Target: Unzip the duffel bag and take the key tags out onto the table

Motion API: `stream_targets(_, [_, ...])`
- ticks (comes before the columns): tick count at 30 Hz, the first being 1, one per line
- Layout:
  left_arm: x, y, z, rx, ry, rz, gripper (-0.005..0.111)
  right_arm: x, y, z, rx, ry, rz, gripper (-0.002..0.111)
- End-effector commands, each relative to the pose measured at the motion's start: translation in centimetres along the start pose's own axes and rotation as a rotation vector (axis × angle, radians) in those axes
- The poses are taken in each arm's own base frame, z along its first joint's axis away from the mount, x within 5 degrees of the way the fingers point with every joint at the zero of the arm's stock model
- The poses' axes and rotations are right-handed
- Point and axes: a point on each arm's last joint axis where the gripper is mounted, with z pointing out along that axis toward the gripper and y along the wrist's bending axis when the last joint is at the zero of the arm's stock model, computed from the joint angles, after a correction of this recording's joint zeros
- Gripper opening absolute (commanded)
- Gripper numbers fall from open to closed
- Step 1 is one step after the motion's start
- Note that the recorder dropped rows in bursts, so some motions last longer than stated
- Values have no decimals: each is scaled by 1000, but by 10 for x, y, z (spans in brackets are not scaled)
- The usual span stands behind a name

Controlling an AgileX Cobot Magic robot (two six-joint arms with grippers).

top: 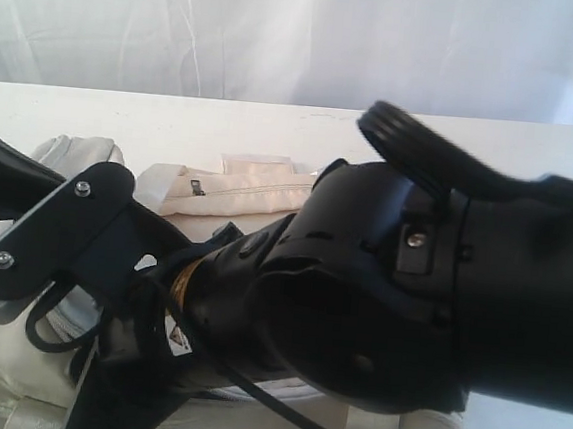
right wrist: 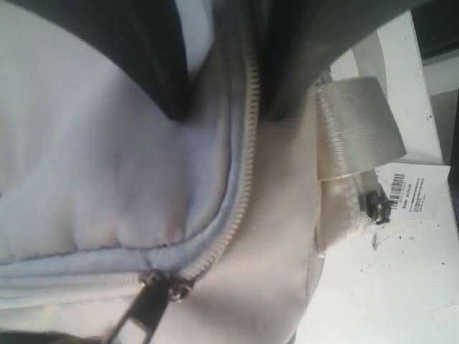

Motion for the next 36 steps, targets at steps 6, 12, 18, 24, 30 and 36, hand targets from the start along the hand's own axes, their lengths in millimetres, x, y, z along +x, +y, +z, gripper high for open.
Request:
stream_targets(6, [-11,12,3,-106,-119,-14,0,3,3,-2,-14,23,2,0])
stream_targets(12, [-12,26,25,-123,-87,-48,0,3,13,-2,-38,23,-26,0])
stream_targets(18, [-14,38,41,-168,-98,-77,0,5,13,-2,-36,42,-31,0])
stream_targets(24, [-11,42,51,-150,-61,-94,0,6,13,-2,-38,62,-31,0])
stream_targets(30, [-13,21,29,-17,22,-75,0,7,13,-2,-38,64,-31,0])
stream_targets(36, [-2,8,-9,-68,146,-59,19,6,13,-2,-37,56,-31,0])
